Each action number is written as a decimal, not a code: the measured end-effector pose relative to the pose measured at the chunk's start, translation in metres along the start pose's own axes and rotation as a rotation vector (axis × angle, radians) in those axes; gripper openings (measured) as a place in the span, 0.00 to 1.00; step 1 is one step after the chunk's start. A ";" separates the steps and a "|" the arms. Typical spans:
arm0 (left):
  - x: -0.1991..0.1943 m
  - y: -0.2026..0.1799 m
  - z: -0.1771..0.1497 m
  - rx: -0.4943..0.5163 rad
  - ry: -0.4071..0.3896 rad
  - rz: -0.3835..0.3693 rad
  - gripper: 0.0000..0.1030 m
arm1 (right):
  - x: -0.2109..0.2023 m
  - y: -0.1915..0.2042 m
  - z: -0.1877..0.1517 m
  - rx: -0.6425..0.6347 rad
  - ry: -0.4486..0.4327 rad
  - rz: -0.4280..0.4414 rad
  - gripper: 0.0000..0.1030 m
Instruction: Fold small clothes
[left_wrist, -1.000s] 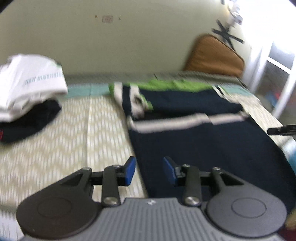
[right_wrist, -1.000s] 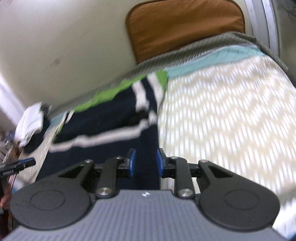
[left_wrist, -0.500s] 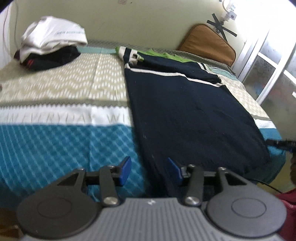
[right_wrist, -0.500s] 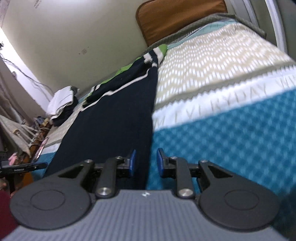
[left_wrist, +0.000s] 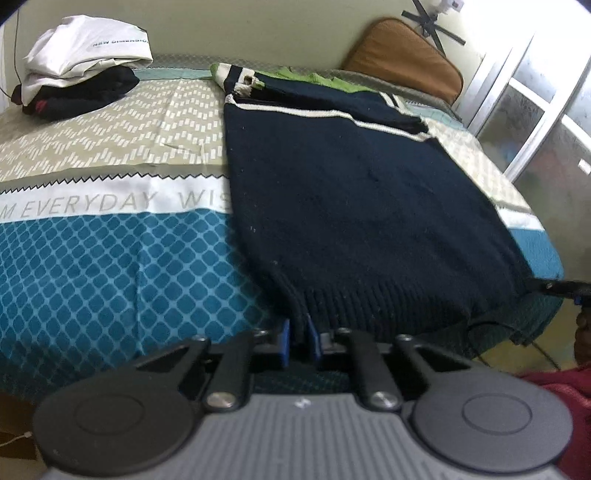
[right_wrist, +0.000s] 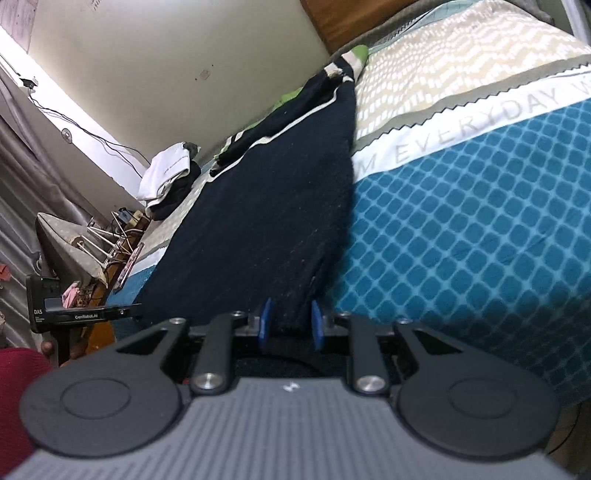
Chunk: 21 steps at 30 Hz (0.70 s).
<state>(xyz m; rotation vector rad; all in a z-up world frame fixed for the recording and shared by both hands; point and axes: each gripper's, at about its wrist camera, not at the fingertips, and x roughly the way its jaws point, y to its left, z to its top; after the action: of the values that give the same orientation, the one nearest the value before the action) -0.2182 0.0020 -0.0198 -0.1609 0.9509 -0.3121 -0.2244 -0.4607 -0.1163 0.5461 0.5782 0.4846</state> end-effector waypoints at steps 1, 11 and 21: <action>-0.004 0.003 0.003 -0.017 -0.010 -0.019 0.10 | -0.001 0.002 0.001 -0.011 -0.003 -0.002 0.11; -0.026 0.048 0.077 -0.251 -0.220 -0.192 0.09 | -0.007 0.028 0.086 -0.105 -0.205 -0.016 0.10; 0.067 0.064 0.188 -0.321 -0.198 0.129 0.21 | 0.093 -0.012 0.193 0.015 -0.249 -0.311 0.37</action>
<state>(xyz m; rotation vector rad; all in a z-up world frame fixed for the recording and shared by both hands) -0.0161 0.0403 0.0189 -0.4148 0.8055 -0.0212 -0.0331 -0.4831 -0.0227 0.5109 0.4185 0.1148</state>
